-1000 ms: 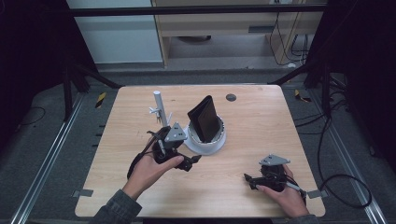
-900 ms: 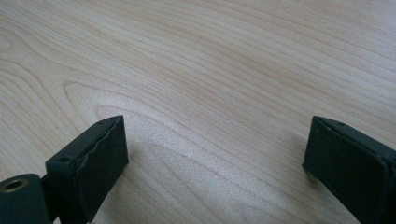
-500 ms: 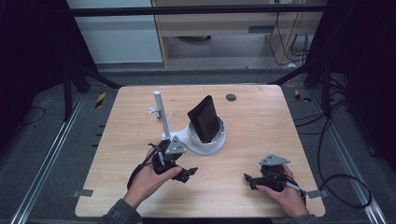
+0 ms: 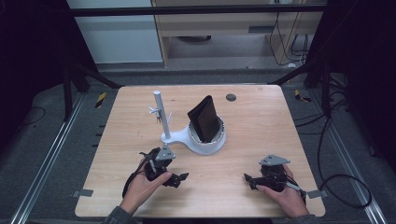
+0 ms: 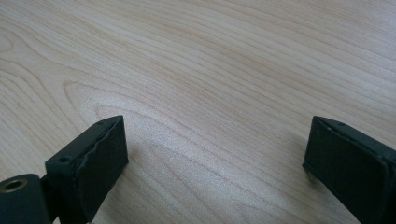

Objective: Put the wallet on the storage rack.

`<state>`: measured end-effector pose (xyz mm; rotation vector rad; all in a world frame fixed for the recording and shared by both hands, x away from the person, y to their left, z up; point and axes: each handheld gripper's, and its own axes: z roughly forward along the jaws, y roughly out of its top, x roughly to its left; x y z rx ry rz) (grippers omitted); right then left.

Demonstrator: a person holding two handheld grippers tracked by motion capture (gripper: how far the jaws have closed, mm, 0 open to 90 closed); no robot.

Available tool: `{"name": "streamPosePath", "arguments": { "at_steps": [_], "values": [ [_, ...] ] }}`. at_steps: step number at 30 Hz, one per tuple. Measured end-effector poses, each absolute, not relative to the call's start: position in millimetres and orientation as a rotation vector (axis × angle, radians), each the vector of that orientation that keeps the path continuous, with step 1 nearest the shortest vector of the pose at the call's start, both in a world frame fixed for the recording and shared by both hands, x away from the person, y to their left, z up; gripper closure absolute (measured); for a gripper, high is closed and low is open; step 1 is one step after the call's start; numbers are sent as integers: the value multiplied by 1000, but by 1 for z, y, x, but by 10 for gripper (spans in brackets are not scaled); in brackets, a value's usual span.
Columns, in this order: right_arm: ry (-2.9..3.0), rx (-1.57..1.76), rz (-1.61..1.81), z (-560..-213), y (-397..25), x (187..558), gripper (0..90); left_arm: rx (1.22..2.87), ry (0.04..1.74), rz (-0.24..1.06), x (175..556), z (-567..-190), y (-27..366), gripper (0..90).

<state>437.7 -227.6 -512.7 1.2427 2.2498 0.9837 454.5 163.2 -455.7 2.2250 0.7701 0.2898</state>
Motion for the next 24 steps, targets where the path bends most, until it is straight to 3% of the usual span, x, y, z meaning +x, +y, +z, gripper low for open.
{"name": "streamPosePath", "arguments": {
  "at_steps": [12, 24],
  "values": [
    [2250, 1243, 983, -513, -228, 438, 60, 2228, 905, 405, 457, -479, 202, 49],
    [2246, 1248, 979, -513, -227, 438, 58, 2183, 1002, 423, 465, -498, 223, 49]
  ]
}}
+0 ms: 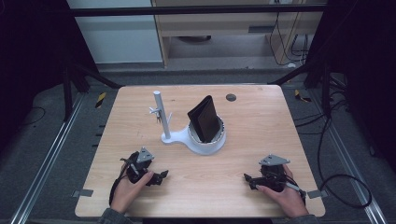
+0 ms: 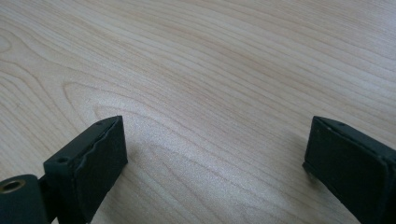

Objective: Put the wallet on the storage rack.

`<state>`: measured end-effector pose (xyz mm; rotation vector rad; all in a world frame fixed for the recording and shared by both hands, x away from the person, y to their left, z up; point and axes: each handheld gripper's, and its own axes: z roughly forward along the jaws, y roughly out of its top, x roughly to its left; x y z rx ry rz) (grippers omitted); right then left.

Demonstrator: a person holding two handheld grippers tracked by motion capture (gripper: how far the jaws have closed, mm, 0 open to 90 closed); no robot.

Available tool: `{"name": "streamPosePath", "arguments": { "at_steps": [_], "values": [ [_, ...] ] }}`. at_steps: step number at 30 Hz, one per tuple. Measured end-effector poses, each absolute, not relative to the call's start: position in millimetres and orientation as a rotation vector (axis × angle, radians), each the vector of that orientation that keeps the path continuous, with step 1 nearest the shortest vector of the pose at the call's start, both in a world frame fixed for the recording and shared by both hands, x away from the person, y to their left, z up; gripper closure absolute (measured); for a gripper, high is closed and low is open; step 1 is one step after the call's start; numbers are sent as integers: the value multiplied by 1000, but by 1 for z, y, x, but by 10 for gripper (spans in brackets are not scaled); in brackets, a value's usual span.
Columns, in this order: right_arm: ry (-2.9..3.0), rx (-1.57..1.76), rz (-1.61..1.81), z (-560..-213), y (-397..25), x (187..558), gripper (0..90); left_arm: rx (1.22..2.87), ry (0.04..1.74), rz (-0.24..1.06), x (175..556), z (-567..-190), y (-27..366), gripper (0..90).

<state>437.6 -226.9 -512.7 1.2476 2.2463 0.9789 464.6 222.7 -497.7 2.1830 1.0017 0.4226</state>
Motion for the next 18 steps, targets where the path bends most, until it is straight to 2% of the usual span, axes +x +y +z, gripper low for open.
{"name": "streamPosePath", "arguments": {
  "at_steps": [18],
  "values": [
    [2247, 1243, 976, -513, -227, 438, 54, 2155, 1051, 462, 467, -509, 231, 5]
  ]
}}
